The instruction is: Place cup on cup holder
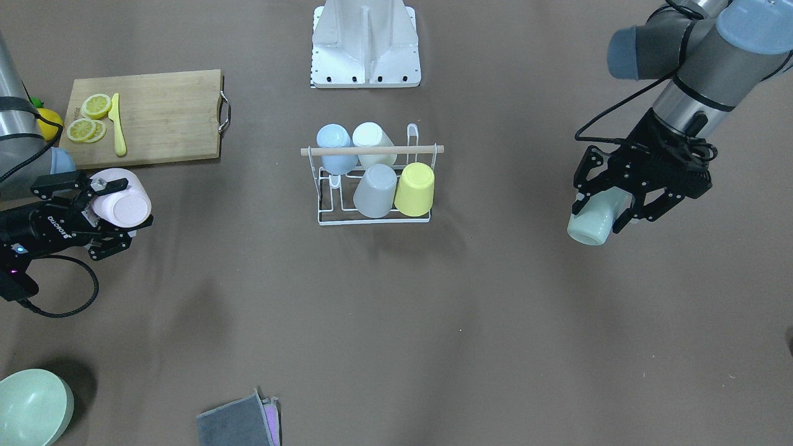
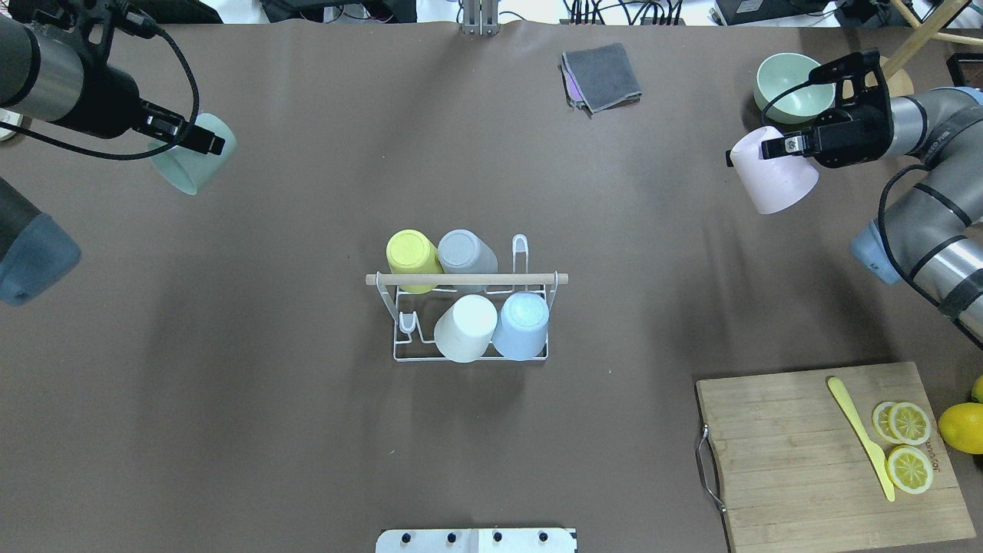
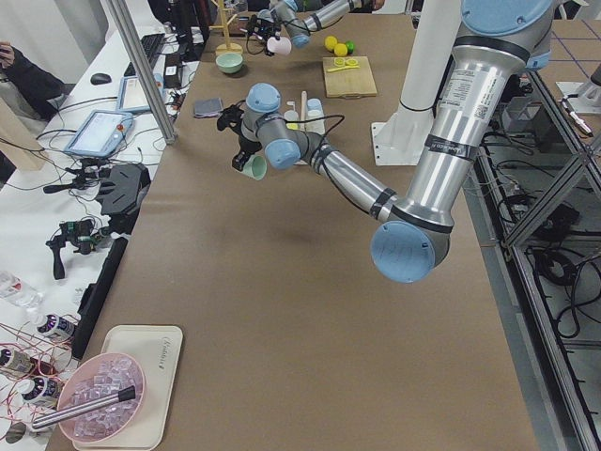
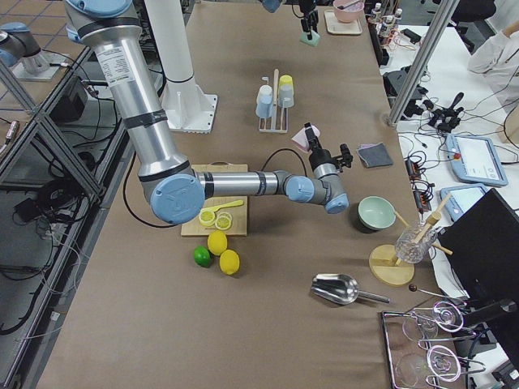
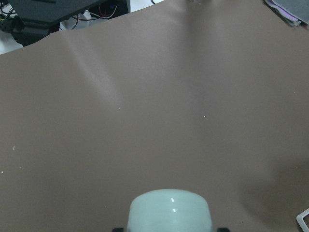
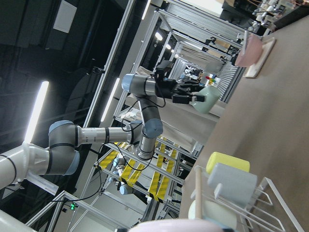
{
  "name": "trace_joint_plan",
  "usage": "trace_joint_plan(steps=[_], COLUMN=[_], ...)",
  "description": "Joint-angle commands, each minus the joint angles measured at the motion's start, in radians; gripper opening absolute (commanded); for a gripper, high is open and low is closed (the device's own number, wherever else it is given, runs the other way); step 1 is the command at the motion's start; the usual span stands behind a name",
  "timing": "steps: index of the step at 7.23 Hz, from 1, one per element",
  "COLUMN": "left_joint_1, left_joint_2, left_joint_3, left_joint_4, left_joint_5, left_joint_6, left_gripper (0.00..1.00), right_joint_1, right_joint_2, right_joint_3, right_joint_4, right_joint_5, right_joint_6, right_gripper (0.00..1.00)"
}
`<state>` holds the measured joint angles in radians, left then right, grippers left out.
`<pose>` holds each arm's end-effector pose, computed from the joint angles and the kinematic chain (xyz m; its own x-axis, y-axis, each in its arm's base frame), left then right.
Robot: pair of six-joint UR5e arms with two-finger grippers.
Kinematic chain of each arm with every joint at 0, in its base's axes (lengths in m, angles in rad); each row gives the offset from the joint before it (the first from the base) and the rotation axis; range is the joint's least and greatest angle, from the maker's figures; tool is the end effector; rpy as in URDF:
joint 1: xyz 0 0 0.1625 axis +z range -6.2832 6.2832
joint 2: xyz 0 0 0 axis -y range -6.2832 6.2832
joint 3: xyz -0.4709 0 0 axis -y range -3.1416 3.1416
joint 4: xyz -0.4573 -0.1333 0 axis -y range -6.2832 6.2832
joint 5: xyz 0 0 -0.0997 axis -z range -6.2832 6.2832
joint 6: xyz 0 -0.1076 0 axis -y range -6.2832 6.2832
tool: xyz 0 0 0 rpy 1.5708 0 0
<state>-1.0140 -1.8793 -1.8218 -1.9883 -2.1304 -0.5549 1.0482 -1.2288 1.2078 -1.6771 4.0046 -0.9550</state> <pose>0.2851 -0.6022 0.3368 0.5697 0.4479 -0.6891 0.0052 0.8365 0.5480 -0.3067 -0.6593 0.5473 -0.7606 -0.4413 0.4761 -0.2179 0.8644 0.4531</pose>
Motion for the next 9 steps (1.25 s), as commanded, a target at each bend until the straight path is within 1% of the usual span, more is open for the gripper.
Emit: trace_joint_plan(steps=[1,2,3,6,7,9], left_joint_1=[0.0,0.0,0.0,0.0,0.0,0.0], left_joint_2=[0.017,0.017,0.019,0.019,0.019,0.02], left_joint_3=[-0.004,-0.001,-0.002,0.001,0.003,0.004], left_joint_4=[0.017,0.019,0.019,0.019,0.019,0.02], left_joint_5=[-0.011,-0.011,-0.011,-0.011,-0.011,-0.011], left_joint_6=[-0.003,-0.003,-0.003,-0.003,-0.002,-0.002], left_gripper=[0.0,0.0,0.0,0.0,0.0,0.0], right_joint_1=[-0.005,-0.016,-0.026,-0.105,-0.122,-0.132], right_joint_2=[-0.001,0.002,0.011,0.06,0.078,0.132], right_joint_3=[0.009,0.007,0.007,-0.002,-0.008,-0.049], right_joint_4=[0.051,0.05,0.05,0.048,0.048,0.046], right_joint_5=[0.057,0.057,0.06,0.07,0.07,0.071], right_joint_6=[-0.084,-0.199,-0.273,-0.417,-0.432,-0.537], right_gripper=[0.21,0.2,0.2,0.2,0.2,0.2])
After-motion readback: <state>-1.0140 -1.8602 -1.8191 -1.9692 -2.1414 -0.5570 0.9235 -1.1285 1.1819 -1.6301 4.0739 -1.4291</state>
